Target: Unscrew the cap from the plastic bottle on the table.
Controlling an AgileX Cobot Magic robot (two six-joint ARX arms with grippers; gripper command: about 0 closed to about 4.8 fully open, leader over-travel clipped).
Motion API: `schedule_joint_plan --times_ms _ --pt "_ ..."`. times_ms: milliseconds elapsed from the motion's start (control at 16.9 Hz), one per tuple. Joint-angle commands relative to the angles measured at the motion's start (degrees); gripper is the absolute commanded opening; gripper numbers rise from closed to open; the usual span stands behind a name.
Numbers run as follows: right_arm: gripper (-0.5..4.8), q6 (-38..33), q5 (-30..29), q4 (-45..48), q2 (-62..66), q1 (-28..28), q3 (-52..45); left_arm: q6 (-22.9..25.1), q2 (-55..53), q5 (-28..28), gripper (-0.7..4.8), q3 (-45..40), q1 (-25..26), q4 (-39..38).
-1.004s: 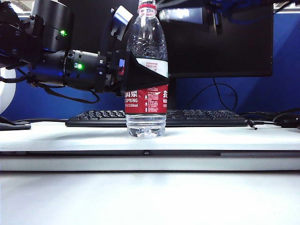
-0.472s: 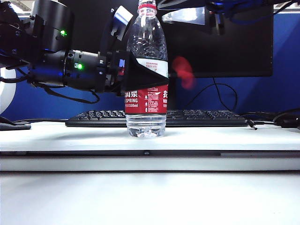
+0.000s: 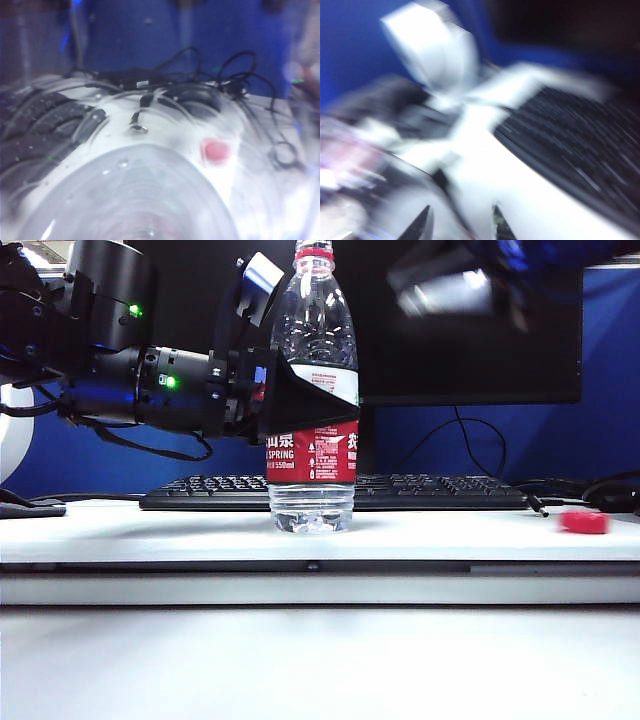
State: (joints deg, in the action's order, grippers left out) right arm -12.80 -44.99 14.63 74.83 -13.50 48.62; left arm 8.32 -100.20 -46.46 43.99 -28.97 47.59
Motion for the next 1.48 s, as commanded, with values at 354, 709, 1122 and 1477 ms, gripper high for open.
schedule_joint_plan --times_ms 354,709,1122,1477 --pt "-0.08 13.1 7.9 -24.3 -2.2 2.3 0.2 0.3 -0.2 1.6 2.37 -0.2 0.0 -1.7" --pt "-0.08 13.3 8.0 -25.9 -4.6 2.4 0.2 0.3 -0.2 2.0 2.37 -0.2 0.0 -1.6" --pt "-0.08 13.3 7.8 -27.8 -6.1 2.4 0.2 0.9 -0.2 6.6 2.37 -0.2 0.0 -1.7" --pt "-0.08 13.3 7.8 -28.0 -7.2 2.4 0.2 0.9 -0.2 6.6 2.47 -0.2 0.0 -1.6"
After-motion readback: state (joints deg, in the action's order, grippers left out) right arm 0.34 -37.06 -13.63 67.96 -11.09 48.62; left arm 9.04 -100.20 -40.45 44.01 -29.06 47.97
